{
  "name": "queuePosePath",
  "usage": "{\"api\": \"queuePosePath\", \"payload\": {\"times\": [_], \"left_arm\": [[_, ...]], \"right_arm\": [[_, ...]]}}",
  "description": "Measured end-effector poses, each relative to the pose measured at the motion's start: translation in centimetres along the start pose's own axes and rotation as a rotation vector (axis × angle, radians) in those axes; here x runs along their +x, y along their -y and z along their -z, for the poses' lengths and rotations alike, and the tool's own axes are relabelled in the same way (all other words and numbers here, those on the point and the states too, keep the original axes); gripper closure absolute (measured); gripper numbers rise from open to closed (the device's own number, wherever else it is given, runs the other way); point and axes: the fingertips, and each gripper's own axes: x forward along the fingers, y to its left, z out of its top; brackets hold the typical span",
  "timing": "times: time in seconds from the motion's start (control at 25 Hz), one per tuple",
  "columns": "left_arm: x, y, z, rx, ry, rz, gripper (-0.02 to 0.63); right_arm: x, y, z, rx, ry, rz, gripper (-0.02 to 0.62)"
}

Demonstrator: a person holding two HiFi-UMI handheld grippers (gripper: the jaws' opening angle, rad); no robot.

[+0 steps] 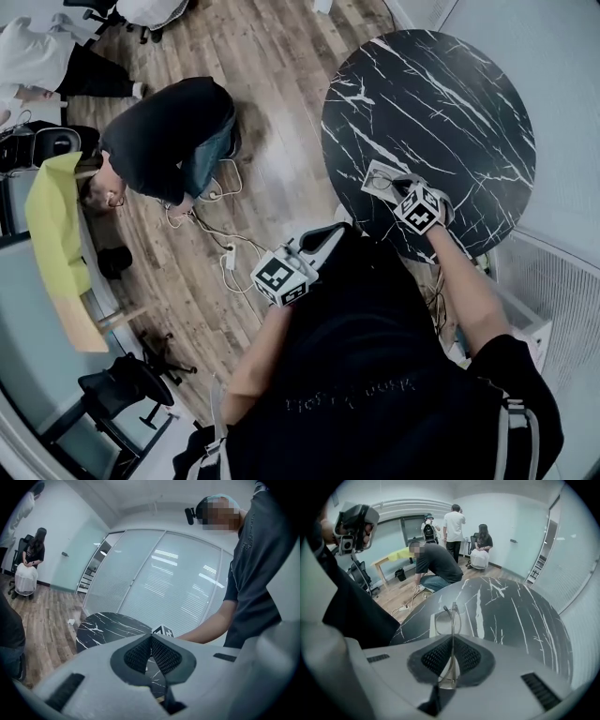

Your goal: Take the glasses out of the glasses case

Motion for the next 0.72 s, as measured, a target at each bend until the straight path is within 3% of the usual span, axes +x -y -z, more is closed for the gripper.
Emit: {"api": "queuePosePath", "payload": {"times": [0.4, 0.72], "left_arm": [[0.6, 0.6, -0.5, 0.021, 0.005, 0.033, 0.586], [1.0, 1.5, -0.7, 0.035, -0.004, 0.079, 0.586]], "right_arm": [[-3.1, 0.7, 0.5, 0.182, 0.096, 0.020, 0.560], [-5.5, 0.2, 0.9, 0.261, 0.174, 0.057, 0.560]]}}
